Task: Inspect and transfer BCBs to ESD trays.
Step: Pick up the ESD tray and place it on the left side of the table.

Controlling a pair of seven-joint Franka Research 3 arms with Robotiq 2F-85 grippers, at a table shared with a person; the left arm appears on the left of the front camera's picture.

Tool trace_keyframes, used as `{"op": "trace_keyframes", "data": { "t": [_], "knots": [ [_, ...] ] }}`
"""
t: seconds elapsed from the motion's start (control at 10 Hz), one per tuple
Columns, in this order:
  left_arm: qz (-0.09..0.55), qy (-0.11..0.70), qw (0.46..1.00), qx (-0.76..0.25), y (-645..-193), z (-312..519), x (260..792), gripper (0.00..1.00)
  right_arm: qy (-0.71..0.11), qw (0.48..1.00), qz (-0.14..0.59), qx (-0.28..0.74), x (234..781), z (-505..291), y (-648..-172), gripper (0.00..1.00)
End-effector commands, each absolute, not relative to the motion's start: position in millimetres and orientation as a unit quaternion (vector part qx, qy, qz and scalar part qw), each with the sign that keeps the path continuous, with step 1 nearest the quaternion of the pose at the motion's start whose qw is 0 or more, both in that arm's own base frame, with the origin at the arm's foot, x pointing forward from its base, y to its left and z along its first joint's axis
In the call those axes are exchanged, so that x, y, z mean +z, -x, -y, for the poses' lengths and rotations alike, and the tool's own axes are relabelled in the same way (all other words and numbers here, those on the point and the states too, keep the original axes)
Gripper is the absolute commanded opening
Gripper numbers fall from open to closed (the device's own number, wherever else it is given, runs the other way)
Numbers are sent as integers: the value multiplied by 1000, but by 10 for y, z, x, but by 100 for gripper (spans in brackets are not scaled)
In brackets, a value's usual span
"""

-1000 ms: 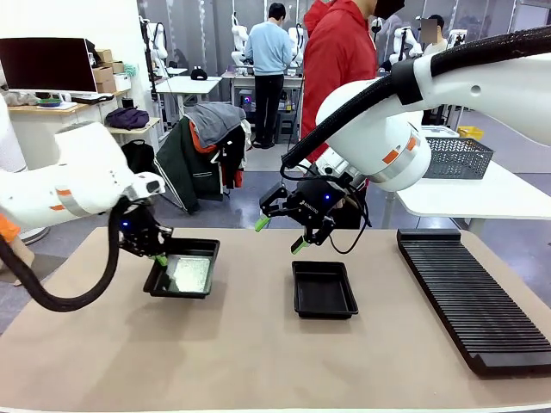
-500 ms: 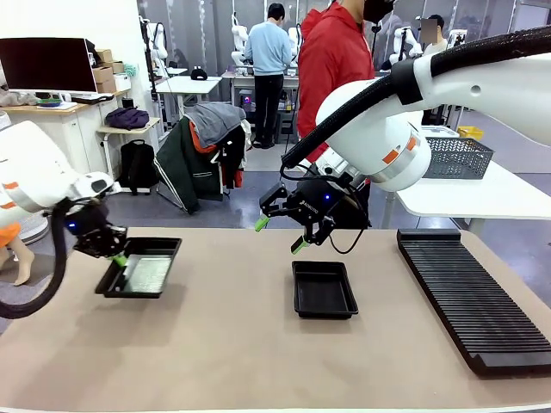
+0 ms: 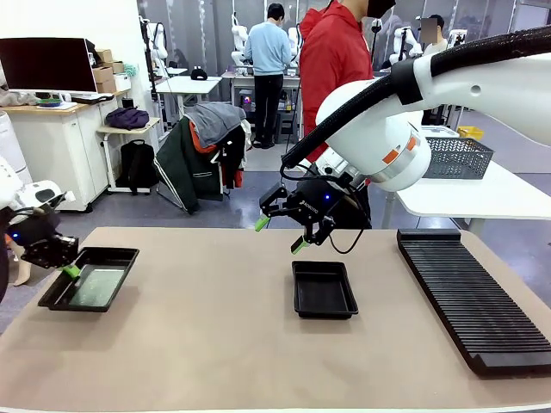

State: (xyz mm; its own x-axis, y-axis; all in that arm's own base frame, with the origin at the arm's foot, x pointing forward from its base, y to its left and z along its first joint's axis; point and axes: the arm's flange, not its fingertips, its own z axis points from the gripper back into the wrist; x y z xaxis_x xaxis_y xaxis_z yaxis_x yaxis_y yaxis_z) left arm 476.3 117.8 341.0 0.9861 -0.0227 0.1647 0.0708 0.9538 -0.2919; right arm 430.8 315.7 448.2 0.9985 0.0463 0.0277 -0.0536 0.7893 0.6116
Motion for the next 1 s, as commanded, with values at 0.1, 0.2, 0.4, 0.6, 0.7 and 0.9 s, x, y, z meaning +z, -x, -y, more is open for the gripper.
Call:
{"op": "trace_keyframes", "data": {
  "t": [0.1, 0.2, 0.4, 0.6, 0.7, 0.9],
  "knots": [
    [84, 146, 986, -19, -4703, -1333, 3251, 3, -319, 948, 2, 18, 4478, -3186, -4324, 100],
    [83, 138, 987, -11, -4709, -1341, 3180, 3, -319, 948, 2, 18, 4478, -3186, -4324, 100],
    [88, 142, 986, -4, -4688, -1332, 3075, 3, -319, 948, 2, 18, 4478, -3186, -4324, 100],
    [89, 143, 986, 2, -4670, -1290, 3014, 3, -319, 948, 2, 18, 4478, -3186, -4324, 100],
    [85, 140, 986, 5, -4654, -1291, 2969, 3, -319, 948, 2, 18, 4478, -3186, -4324, 100],
    [75, 138, 988, 0, -4696, -1293, 3036, 3, -319, 948, 2, 18, 4478, -3186, -4324, 100]
  ]
}}
